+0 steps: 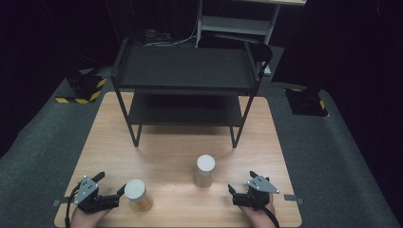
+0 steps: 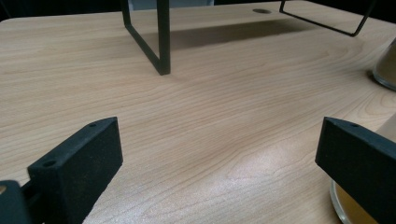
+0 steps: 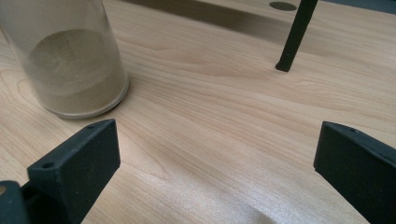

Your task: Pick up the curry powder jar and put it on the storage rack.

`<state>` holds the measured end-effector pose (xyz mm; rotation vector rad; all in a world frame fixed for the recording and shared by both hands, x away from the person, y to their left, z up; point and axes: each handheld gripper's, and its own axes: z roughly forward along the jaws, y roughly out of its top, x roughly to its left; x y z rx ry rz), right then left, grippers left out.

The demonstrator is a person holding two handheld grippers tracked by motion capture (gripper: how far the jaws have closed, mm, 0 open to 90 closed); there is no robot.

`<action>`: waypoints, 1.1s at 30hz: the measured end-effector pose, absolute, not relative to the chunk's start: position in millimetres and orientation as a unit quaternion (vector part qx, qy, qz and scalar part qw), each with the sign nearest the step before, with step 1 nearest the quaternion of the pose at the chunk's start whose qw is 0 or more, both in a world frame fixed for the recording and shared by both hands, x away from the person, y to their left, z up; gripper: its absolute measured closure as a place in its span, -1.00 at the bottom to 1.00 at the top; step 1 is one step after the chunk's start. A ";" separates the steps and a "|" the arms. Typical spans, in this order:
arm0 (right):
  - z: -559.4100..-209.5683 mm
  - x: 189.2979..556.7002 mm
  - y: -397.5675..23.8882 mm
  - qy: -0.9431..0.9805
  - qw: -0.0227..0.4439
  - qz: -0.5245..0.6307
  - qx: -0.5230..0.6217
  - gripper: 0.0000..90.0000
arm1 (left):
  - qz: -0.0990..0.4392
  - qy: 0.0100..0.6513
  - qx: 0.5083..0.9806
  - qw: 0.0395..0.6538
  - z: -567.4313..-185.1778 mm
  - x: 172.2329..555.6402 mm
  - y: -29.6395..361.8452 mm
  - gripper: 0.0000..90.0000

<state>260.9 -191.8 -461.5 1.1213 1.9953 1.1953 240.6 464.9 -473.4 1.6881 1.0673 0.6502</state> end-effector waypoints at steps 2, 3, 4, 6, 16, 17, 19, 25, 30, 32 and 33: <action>-462.5 260.4 -193.6 0.741 0.275 0.449 0.417 -1.00 | 0.267 0.444 0.695 0.498 -473.4 241.0 465.4 -0.98; -463.1 259.9 -194.5 0.740 0.275 0.452 0.416 -1.00 | 0.267 0.446 0.693 0.500 -473.8 240.5 465.8 -0.98; -463.6 259.2 -195.1 0.738 0.276 0.453 0.417 -1.00 | 0.265 0.448 0.691 0.501 -474.1 240.0 466.2 -0.98; -463.9 257.5 -195.9 0.737 0.278 0.453 0.418 -1.00 | 0.258 0.447 0.689 0.509 -475.2 240.0 470.9 -0.99; -463.9 256.1 -197.9 0.732 0.279 0.452 0.426 -1.00 | 0.263 0.446 0.700 0.492 -471.2 239.3 467.0 -0.99; -463.9 256.1 -197.9 0.732 0.279 0.452 0.426 -1.00 | 0.263 0.446 0.700 0.492 -471.2 239.3 467.0 -0.98; -463.5 256.8 -197.8 0.733 0.278 0.451 0.426 -1.00 | 0.263 0.449 0.700 0.490 -470.5 239.2 466.0 -0.99; -462.8 258.0 -197.1 0.737 0.278 0.449 0.422 -1.00 | 0.262 0.449 0.702 0.487 -469.6 239.5 464.0 -0.98; -463.5 260.0 -199.5 0.736 0.275 0.453 0.420 -1.00 | 0.265 0.449 0.701 0.486 -469.8 237.0 462.7 -0.99; -463.8 260.2 -200.4 0.736 0.274 0.455 0.420 -1.00 | 0.265 0.448 0.702 0.487 -469.9 236.8 463.0 -0.99; -463.8 260.4 -200.5 0.736 0.274 0.455 0.419 -1.00 | 0.263 0.448 0.702 0.488 -469.9 237.3 463.5 -0.99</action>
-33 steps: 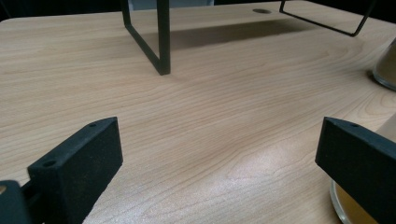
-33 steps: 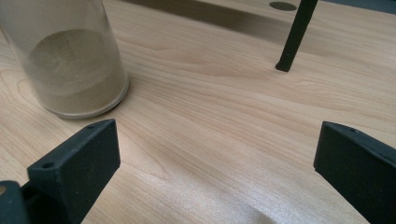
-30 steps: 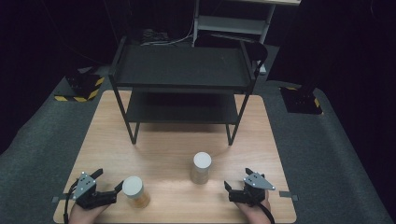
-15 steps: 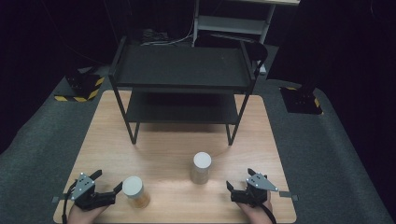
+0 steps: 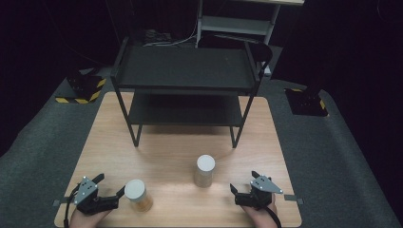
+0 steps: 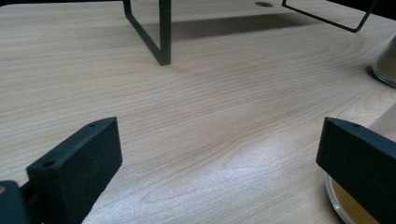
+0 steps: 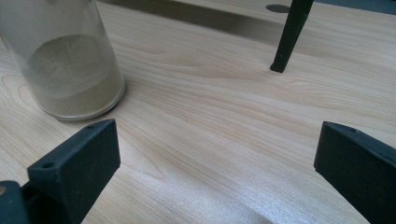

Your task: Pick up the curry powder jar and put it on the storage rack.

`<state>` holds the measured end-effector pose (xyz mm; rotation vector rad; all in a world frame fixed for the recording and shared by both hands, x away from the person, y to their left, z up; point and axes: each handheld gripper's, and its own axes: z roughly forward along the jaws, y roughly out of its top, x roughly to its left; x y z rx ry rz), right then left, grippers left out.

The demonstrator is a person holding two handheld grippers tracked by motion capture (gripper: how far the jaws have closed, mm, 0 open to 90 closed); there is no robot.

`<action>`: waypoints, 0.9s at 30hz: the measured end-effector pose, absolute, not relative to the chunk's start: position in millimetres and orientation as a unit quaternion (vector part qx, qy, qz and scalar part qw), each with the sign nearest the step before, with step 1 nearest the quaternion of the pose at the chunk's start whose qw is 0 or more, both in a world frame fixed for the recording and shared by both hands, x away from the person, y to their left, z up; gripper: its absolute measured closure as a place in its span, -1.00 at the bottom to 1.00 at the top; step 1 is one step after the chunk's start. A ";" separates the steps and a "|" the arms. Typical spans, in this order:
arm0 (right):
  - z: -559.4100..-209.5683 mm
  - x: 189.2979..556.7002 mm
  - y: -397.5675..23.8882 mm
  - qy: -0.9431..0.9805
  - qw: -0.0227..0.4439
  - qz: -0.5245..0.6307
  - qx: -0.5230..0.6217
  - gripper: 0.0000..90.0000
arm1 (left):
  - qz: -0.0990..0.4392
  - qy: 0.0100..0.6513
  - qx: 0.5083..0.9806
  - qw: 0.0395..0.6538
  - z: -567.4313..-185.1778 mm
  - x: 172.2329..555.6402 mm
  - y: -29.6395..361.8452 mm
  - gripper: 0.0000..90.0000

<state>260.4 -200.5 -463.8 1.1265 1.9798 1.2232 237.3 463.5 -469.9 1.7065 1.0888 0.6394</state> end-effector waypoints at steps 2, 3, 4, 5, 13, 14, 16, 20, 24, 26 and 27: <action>-463.3 261.3 -200.2 0.738 0.274 0.453 0.418 -1.00 | 0.261 0.450 0.701 0.488 -469.7 237.8 464.0 -0.99; -463.3 261.3 -200.0 0.739 0.275 0.453 0.417 -1.00 | 0.260 0.450 0.700 0.489 -469.8 237.7 464.5 -0.99; -463.7 260.2 -199.5 0.738 0.278 0.453 0.417 -1.00 | 0.258 0.449 0.703 0.488 -469.3 237.7 465.7 -0.99; -463.7 260.2 -199.5 0.738 0.278 0.453 0.417 -1.00 | 0.258 0.449 0.703 0.488 -469.3 237.7 465.7 -0.99; -462.7 259.2 -198.5 0.738 0.281 0.447 0.421 -1.00 | 0.257 0.441 0.702 0.497 -463.2 232.4 474.2 -0.99; -462.7 259.2 -198.5 0.738 0.281 0.447 0.421 -1.00 | 0.257 0.441 0.702 0.497 -463.2 232.4 474.2 -0.99; -462.5 259.3 -198.5 0.737 0.280 0.446 0.423 -1.00 | 0.260 0.442 0.699 0.499 -460.3 230.7 474.7 -0.99; -462.4 260.0 -198.8 0.736 0.278 0.447 0.425 -1.00 | 0.265 0.440 0.693 0.505 -454.6 226.3 476.1 -0.99; -462.5 260.8 -199.5 0.735 0.277 0.448 0.426 -1.00 | 0.268 0.440 0.690 0.509 -450.6 223.4 476.3 -0.99; -462.7 260.6 -199.5 0.736 0.278 0.448 0.425 -1.00 | 0.271 0.438 0.685 0.516 -446.0 219.6 477.2 -0.99; -462.7 260.6 -199.6 0.736 0.278 0.449 0.424 -1.00 | 0.272 0.437 0.684 0.517 -444.7 218.8 477.4 -0.99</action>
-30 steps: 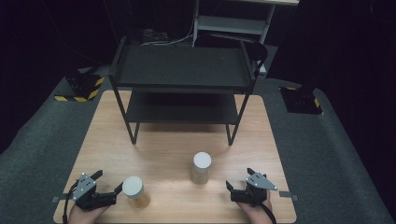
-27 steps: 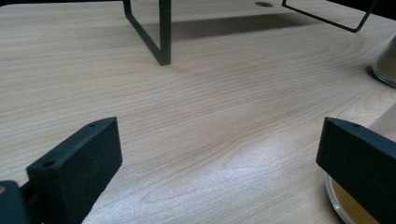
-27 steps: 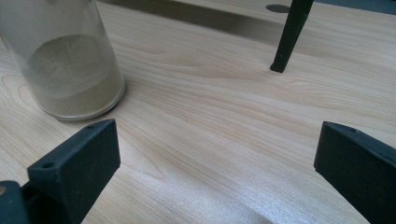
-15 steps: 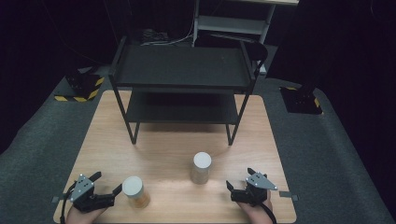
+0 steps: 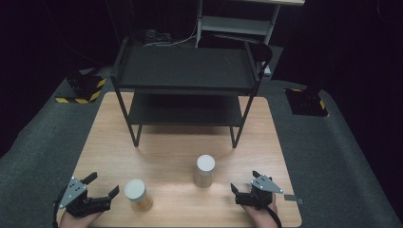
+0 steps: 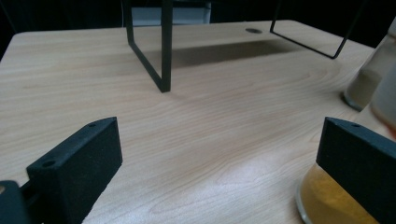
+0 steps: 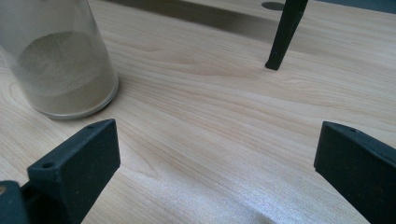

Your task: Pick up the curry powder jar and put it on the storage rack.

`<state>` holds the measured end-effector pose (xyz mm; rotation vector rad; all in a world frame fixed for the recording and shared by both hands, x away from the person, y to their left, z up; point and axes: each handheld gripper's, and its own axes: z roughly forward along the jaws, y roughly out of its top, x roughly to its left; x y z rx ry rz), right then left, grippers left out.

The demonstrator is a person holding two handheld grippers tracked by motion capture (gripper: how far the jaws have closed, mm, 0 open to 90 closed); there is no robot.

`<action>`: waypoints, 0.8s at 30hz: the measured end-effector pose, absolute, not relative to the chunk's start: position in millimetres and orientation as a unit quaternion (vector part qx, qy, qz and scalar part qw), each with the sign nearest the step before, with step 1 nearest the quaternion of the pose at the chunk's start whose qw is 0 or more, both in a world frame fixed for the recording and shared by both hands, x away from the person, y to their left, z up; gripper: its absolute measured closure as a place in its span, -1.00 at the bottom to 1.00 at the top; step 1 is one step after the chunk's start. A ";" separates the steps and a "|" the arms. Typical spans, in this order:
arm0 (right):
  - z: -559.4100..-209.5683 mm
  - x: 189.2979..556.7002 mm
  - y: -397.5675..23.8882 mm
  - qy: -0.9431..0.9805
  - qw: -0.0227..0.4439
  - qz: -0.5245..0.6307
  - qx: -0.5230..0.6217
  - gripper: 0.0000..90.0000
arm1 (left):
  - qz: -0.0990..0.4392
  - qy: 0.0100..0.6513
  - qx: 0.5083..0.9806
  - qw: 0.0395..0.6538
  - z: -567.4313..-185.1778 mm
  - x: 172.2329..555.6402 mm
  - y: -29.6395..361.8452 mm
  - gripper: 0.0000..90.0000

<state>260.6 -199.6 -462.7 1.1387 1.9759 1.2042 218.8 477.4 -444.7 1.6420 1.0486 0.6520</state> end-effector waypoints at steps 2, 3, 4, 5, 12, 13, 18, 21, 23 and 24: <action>-462.7 260.7 -199.7 0.736 0.278 0.449 0.424 -1.00 | 0.272 0.437 0.681 0.520 -442.8 217.2 477.4 -0.99; -462.5 261.1 -199.9 0.736 0.276 0.449 0.425 -1.00 | 0.273 0.434 0.681 0.523 -441.3 216.3 477.9 -0.99; -462.5 261.1 -199.9 0.736 0.276 0.449 0.425 -1.00 | 0.274 0.433 0.678 0.527 -440.1 214.8 477.9 -0.99; -462.7 261.0 -199.9 0.736 0.277 0.449 0.425 -1.00 | 0.273 0.432 0.677 0.529 -439.1 214.4 478.7 -0.99; -462.7 261.0 -199.7 0.736 0.278 0.448 0.425 -1.00 | 0.267 0.423 0.675 0.542 -430.6 210.5 477.9 -0.99; -462.7 261.0 -199.7 0.736 0.278 0.449 0.425 -1.00 | 0.268 0.421 0.675 0.543 -429.7 210.1 477.5 -0.99; -462.6 261.1 -199.8 0.736 0.277 0.448 0.425 -1.00 | 0.266 0.411 0.676 0.551 -425.1 207.8 474.8 -0.99; -462.7 261.5 -200.5 0.736 0.276 0.450 0.425 -1.00 | 0.261 0.405 0.675 0.559 -422.5 206.3 474.3 -0.99; -462.7 261.6 -200.6 0.736 0.276 0.450 0.425 -1.00 | 0.260 0.403 0.675 0.560 -421.7 205.8 474.2 -0.99; -462.6 261.8 -200.7 0.736 0.275 0.449 0.425 -1.00 | 0.259 0.401 0.676 0.562 -420.5 204.9 473.5 -0.99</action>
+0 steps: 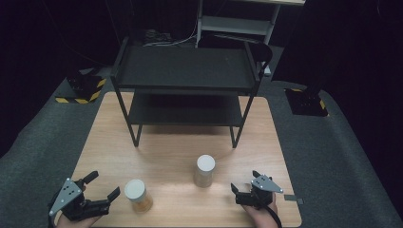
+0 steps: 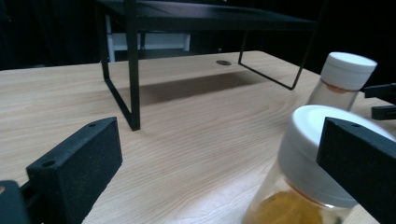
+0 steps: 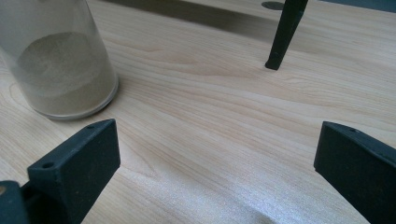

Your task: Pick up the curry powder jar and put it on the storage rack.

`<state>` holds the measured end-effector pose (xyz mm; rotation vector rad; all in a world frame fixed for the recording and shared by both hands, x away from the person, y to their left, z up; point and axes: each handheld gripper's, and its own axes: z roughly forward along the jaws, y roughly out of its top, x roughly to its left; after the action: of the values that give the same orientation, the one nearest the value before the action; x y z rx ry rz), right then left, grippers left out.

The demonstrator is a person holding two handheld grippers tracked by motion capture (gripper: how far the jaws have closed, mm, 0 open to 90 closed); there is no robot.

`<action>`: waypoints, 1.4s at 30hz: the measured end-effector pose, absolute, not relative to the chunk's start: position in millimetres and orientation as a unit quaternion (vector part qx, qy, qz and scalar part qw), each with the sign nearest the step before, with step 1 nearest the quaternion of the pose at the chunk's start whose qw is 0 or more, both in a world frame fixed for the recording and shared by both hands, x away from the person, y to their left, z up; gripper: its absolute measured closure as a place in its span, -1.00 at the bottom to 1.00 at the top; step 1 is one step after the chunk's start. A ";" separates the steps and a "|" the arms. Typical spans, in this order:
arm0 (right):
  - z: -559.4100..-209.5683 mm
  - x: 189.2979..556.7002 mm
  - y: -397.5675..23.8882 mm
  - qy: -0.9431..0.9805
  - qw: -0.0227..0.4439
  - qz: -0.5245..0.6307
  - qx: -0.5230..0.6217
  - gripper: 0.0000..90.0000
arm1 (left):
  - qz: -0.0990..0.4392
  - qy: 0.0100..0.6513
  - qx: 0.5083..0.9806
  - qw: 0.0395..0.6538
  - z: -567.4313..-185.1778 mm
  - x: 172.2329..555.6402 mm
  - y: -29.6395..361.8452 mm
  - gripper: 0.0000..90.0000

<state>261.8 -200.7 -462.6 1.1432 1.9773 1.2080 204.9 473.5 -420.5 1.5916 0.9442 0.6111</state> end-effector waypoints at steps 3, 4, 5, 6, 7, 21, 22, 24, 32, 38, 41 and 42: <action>-462.5 261.8 -200.6 0.736 0.275 0.449 0.425 -1.00 | 0.257 0.396 0.676 0.566 -418.6 203.7 472.4 -0.99; -462.5 261.9 -200.7 0.736 0.275 0.449 0.425 -1.00 | 0.256 0.393 0.676 0.569 -417.9 203.0 471.6 -0.99; -462.5 261.9 -200.7 0.736 0.275 0.449 0.425 -1.00 | 0.256 0.393 0.676 0.569 -417.9 203.0 471.6 -0.99; -462.4 262.0 -200.7 0.736 0.275 0.449 0.425 -1.00 | 0.256 0.390 0.677 0.570 -417.2 202.4 470.6 -0.99; -462.5 262.1 -200.8 0.736 0.275 0.449 0.426 -1.00 | 0.255 0.385 0.677 0.573 -416.7 201.7 468.9 -0.99; -462.2 262.5 -201.2 0.735 0.273 0.449 0.428 -1.00 | 0.238 0.362 0.690 0.580 -415.8 203.4 456.1 -0.99; -462.3 262.7 -201.3 0.735 0.273 0.450 0.428 -1.00 | 0.237 0.360 0.692 0.579 -415.6 203.6 454.7 -0.99; -462.2 262.6 -201.3 0.735 0.273 0.450 0.428 -1.00 | 0.234 0.358 0.694 0.579 -416.2 204.3 453.2 -0.99; -462.2 262.9 -201.6 0.735 0.272 0.450 0.428 -1.00 | 0.232 0.348 0.705 0.572 -418.3 206.1 443.5 -0.99; -461.6 263.5 -201.2 0.738 0.273 0.447 0.426 -1.00 | 0.233 0.342 0.713 0.566 -422.3 207.3 434.9 -0.99; -461.2 263.6 -200.2 0.740 0.274 0.445 0.425 -1.00 | 0.231 0.341 0.715 0.564 -425.2 208.1 429.5 -0.99; -461.2 263.6 -200.2 0.740 0.274 0.445 0.425 -1.00 | 0.231 0.341 0.715 0.564 -425.2 208.1 429.5 -0.99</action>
<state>263.6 -200.2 -461.2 1.1426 1.9895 1.1957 208.1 429.5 -425.2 1.6833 0.8032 0.5440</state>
